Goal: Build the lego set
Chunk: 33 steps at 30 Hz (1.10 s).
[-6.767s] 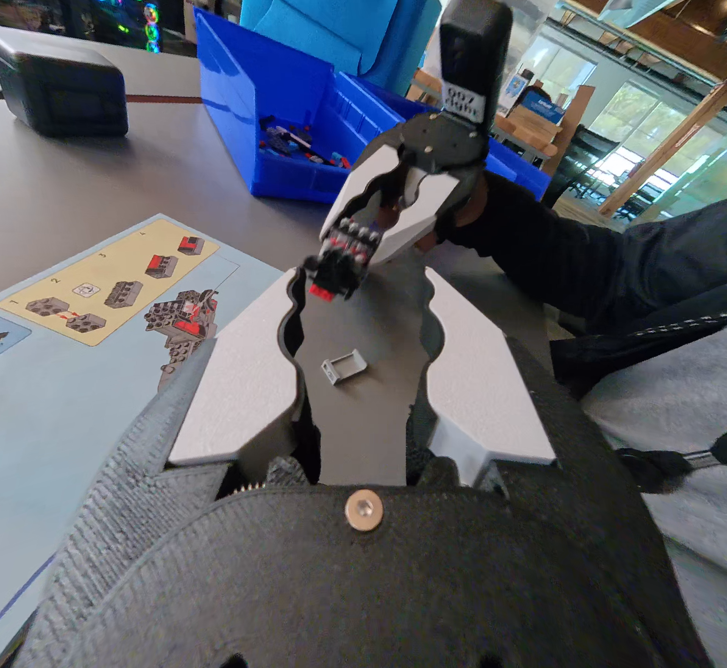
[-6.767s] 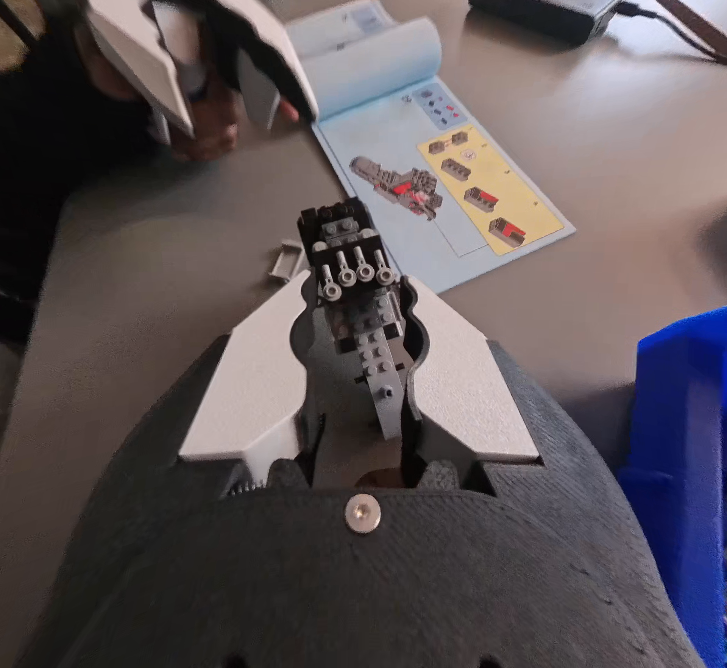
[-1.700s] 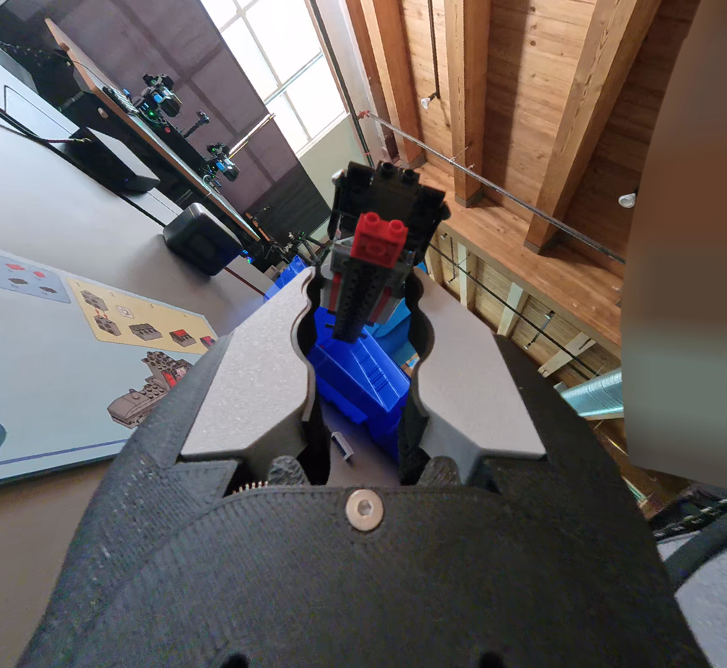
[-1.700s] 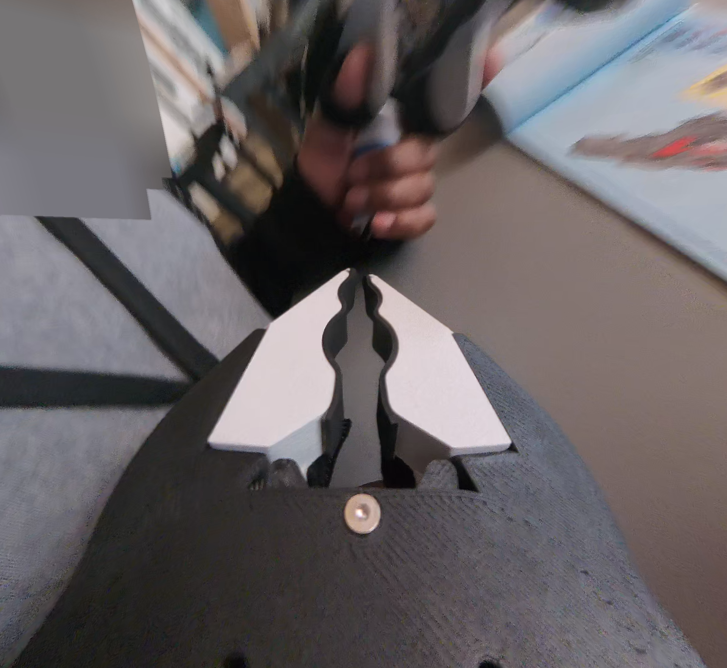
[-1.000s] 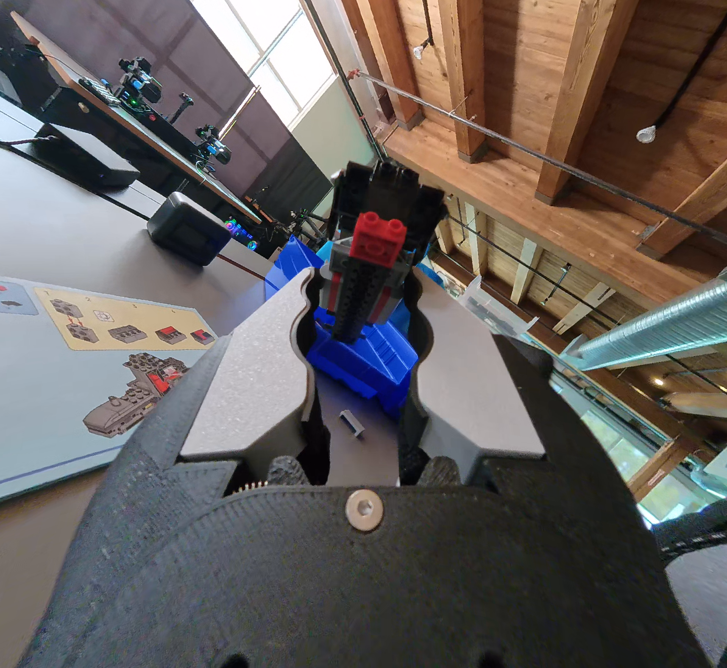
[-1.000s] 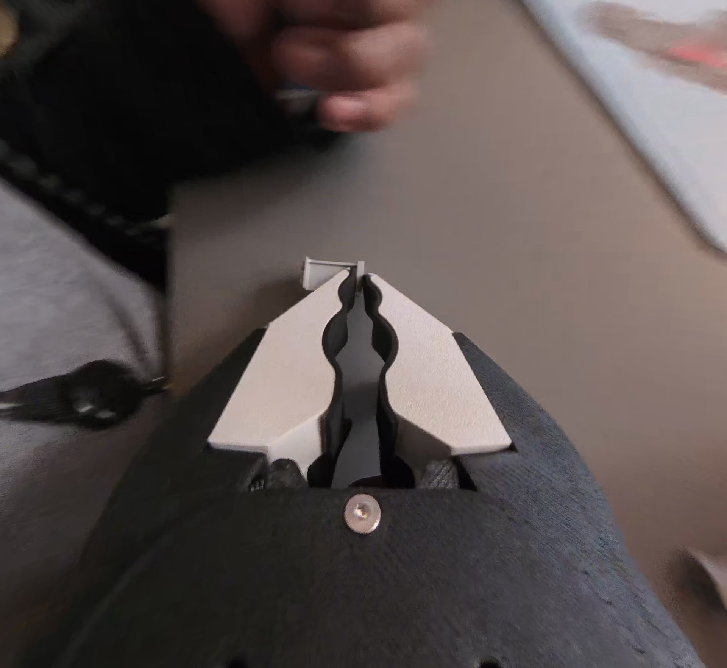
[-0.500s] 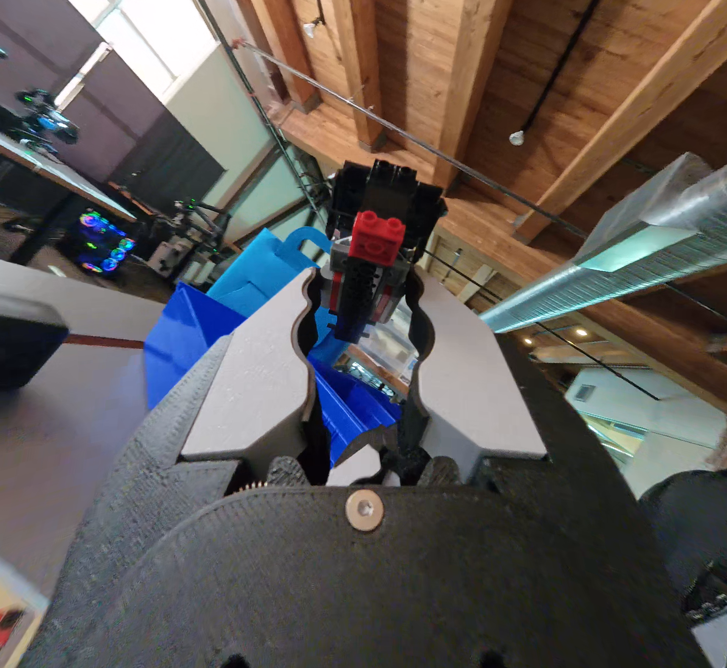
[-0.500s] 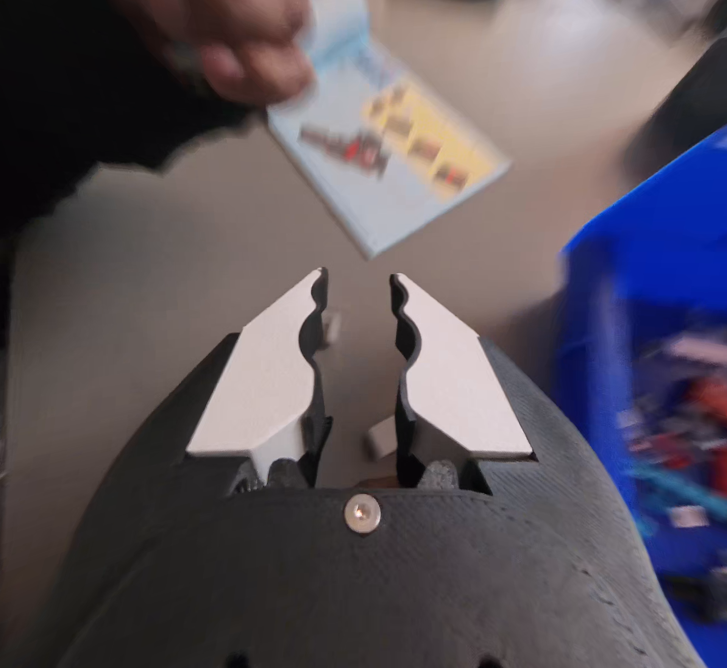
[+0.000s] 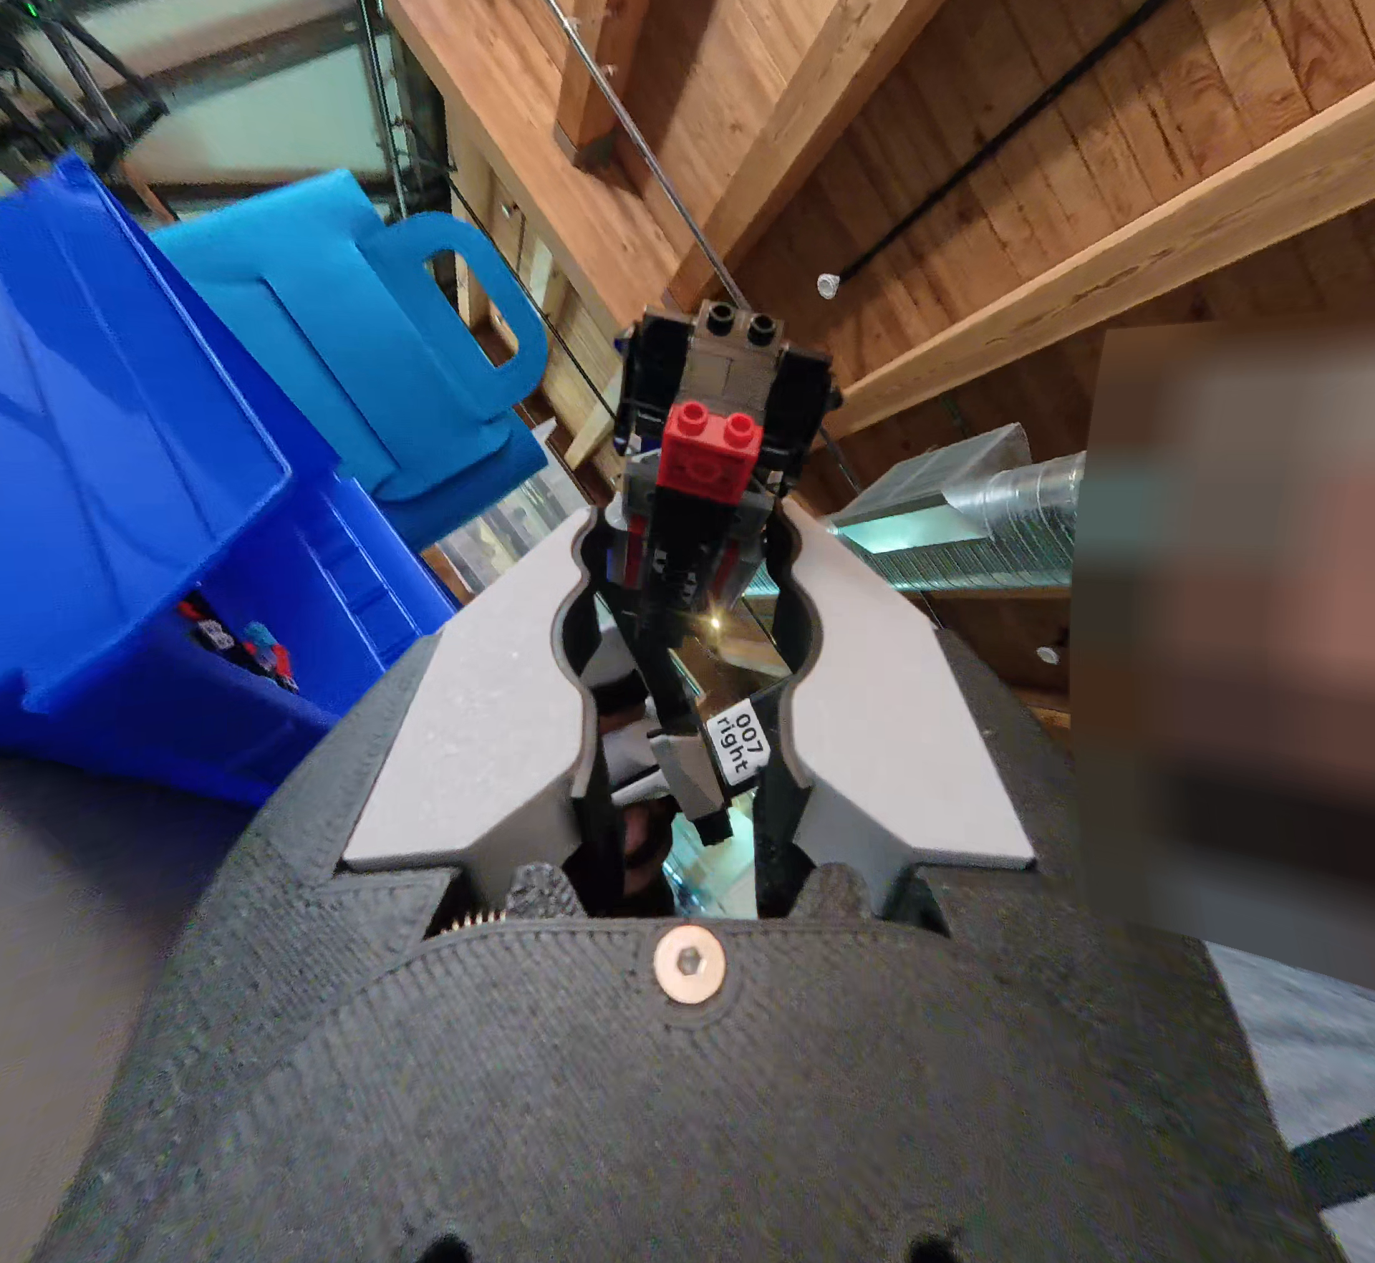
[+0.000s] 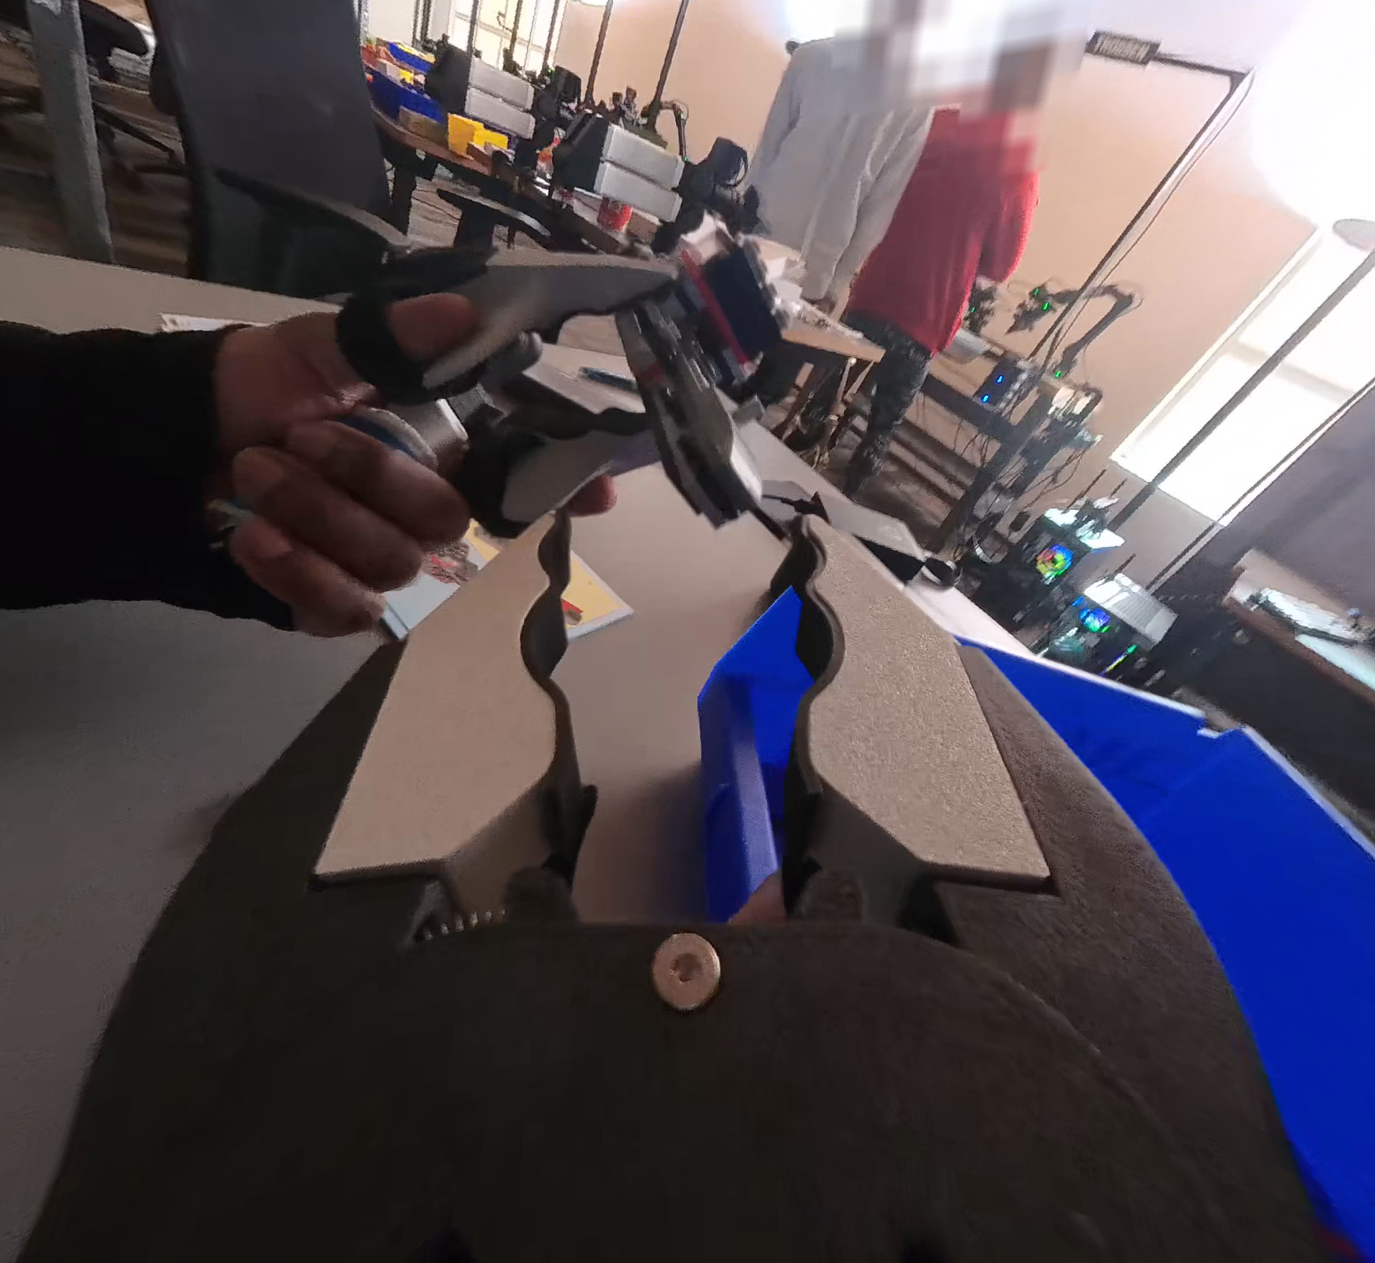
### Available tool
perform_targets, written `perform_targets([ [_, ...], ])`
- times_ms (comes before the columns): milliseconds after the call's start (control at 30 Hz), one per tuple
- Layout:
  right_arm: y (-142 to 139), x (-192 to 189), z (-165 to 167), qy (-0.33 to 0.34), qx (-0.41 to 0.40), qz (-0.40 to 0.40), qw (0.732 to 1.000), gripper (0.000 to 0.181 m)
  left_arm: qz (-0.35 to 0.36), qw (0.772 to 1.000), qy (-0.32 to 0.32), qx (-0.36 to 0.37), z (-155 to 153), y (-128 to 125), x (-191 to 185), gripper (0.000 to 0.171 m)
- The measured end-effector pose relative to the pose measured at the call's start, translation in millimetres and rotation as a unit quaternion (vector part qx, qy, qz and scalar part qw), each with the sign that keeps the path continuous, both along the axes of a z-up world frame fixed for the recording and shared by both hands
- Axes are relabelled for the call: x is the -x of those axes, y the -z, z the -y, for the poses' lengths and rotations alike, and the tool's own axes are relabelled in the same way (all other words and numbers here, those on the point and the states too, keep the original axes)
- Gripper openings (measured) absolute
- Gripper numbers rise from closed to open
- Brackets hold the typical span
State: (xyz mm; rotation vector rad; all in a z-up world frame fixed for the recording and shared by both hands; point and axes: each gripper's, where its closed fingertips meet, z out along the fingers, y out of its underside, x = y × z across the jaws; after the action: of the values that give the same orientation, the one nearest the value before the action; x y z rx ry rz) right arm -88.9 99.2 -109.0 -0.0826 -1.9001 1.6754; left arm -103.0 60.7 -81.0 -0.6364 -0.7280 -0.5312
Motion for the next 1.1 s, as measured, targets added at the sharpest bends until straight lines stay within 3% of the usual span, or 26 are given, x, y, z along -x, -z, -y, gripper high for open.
perform_targets([
  [133, -2.6, -4.3, -1.2, 0.002, -0.017, -0.064, 0.998, 0.062, 0.015, 0.998, 0.066, -0.01, -20.8, 6.5, -10.5, 0.045],
  [300, -7.6, -13.2, -1.8, -0.006, -0.013, -0.107, 0.994, 0.044, 0.037, 0.993, 0.105, -0.027, -31.6, 11.9, -15.2, 0.045],
  [400, -9.7, -12.3, -3.3, 0.004, -0.009, -0.121, 0.993, 0.033, 0.036, 0.993, 0.114, -0.022, -33.0, 12.3, -17.1, 0.045],
  [700, -4.5, -15.3, 0.7, 0.042, -0.052, -0.207, 0.976, 0.032, 0.052, 0.99, 0.115, 0.056, -38.8, 21.7, -18.5, 0.05],
  [867, -0.9, -18.3, 3.5, 0.058, -0.074, -0.251, 0.963, 0.032, 0.097, 0.983, 0.132, 0.089, -46.2, 32.2, -20.8, 0.053],
  [1100, 3.7, -10.8, 1.4, 0.084, -0.092, -0.273, 0.954, 0.032, 0.125, 0.975, 0.153, 0.104, -57.0, 39.8, -28.0, 0.042],
])
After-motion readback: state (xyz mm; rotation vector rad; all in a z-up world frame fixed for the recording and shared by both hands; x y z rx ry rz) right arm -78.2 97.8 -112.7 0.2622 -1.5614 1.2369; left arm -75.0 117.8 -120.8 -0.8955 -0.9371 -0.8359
